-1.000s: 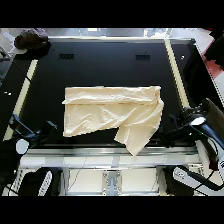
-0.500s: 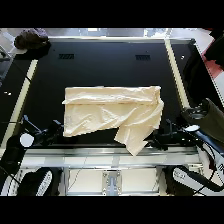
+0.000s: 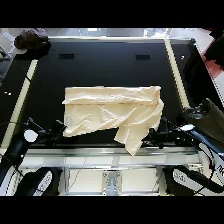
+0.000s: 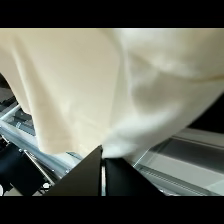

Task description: Fold the shirts.

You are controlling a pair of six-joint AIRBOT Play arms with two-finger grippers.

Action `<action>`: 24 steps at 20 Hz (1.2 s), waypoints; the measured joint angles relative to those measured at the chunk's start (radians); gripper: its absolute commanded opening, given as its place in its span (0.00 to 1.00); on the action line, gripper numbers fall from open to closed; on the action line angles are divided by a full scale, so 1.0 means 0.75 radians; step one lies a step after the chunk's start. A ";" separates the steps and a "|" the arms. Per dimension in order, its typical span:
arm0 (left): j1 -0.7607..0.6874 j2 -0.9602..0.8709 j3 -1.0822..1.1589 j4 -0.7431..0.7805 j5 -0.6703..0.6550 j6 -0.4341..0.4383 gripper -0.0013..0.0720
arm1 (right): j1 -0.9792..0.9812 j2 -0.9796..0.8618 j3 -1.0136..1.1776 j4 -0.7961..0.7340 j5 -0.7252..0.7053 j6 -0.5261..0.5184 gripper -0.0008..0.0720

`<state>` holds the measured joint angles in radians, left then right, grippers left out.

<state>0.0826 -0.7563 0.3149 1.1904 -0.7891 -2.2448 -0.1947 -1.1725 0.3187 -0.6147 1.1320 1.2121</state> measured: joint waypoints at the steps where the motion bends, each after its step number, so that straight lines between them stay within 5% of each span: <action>1: 0.000 -0.043 0.000 -0.034 0.024 0.000 0.81 | 0.002 0.000 -0.001 0.006 0.009 -0.001 0.04; 4: 0.000 -0.170 0.003 -0.166 0.103 0.019 0.81 | 0.006 0.001 -0.001 0.014 0.041 -0.004 0.04; 5: 0.000 -0.202 0.004 -0.207 0.122 0.040 0.63 | 0.007 0.001 0.000 0.016 0.053 -0.004 0.04; 7: 0.000 -0.245 0.001 -0.259 0.137 0.095 0.12 | 0.007 0.001 0.000 0.019 0.068 -0.004 0.03; 8: 0.000 -0.254 0.000 -0.281 0.146 0.114 0.03 | 0.007 0.002 -0.001 0.021 0.073 -0.004 0.04; 20: 0.067 0.247 0.049 -0.365 0.110 0.390 0.03 | 0.004 0.316 0.284 -0.081 0.216 0.040 0.03; 24: 0.075 0.329 0.188 -0.182 -0.054 0.510 0.03 | 0.004 0.371 0.444 -0.186 0.320 0.106 0.03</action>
<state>0.1387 -0.5098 0.4561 1.0538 -0.8295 -1.8622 -0.1917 -0.8944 0.6514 -0.7540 1.3724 1.2919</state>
